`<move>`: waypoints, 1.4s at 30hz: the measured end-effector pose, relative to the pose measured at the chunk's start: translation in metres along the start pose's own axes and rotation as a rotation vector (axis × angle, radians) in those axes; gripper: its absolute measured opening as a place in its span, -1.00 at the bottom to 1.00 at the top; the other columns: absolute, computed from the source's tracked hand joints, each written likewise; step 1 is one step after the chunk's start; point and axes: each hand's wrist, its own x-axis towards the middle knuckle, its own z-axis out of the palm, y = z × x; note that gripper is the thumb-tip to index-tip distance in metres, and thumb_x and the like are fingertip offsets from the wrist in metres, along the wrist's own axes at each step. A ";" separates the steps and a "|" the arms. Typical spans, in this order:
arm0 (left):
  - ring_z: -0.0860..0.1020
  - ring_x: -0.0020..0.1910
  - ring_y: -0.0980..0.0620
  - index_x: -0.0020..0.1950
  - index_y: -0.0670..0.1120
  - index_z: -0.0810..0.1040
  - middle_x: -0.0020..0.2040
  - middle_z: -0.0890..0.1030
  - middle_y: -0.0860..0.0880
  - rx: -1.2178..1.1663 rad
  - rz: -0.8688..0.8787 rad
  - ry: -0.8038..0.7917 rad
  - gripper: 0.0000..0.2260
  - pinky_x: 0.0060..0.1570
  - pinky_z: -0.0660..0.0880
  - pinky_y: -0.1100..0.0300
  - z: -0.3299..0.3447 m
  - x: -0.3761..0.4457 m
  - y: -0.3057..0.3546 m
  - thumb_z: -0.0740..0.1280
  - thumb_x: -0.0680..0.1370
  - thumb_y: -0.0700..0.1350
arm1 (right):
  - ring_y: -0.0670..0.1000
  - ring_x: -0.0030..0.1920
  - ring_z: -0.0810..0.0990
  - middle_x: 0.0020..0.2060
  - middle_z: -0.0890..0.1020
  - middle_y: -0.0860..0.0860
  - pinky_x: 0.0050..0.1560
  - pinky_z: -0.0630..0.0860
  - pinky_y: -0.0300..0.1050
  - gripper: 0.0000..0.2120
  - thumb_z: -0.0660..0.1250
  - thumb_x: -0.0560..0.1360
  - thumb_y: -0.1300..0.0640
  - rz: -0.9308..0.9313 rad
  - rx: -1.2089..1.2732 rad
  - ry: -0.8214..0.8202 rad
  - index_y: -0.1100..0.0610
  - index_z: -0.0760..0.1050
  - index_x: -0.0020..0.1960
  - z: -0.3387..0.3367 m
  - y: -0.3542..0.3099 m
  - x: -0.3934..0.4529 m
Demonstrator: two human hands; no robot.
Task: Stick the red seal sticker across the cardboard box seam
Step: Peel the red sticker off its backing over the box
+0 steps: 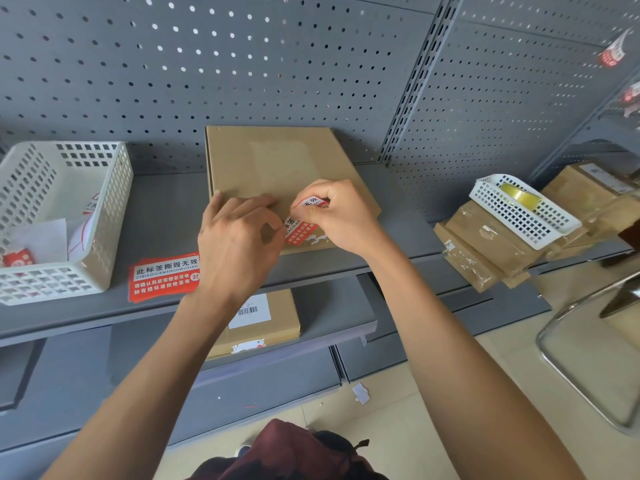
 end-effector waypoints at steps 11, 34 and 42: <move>0.67 0.02 -0.14 -0.21 -0.07 0.70 0.10 0.73 -0.04 0.002 -0.004 -0.034 -0.94 0.31 0.39 -0.30 0.001 0.000 0.000 0.47 0.46 -0.15 | 0.06 -0.08 0.68 -0.10 0.68 0.01 -0.03 0.63 0.10 -0.79 0.50 0.45 0.18 0.031 -0.027 -0.047 -0.09 0.62 -0.27 -0.003 -0.003 0.000; 0.52 0.00 -0.20 -0.21 -0.04 0.68 -0.12 0.68 0.00 0.000 -0.155 -0.135 -0.87 0.22 0.35 -0.18 0.006 0.025 0.017 0.51 0.40 0.01 | -0.07 -0.07 0.69 -0.13 0.71 -0.04 0.05 0.59 -0.08 -0.91 0.56 0.37 0.15 0.029 -0.040 -0.096 0.06 0.74 -0.12 -0.018 -0.012 -0.006; 0.52 -0.01 -0.17 -0.27 -0.01 0.68 -0.15 0.68 0.03 -0.057 -0.172 -0.129 -0.90 0.21 0.32 -0.13 0.004 0.024 0.022 0.57 0.35 -0.06 | -0.08 0.00 0.66 0.05 0.68 -0.06 0.03 0.58 -0.21 -0.56 0.56 0.35 0.26 0.055 -0.035 -0.004 0.06 0.59 0.19 -0.035 -0.003 -0.012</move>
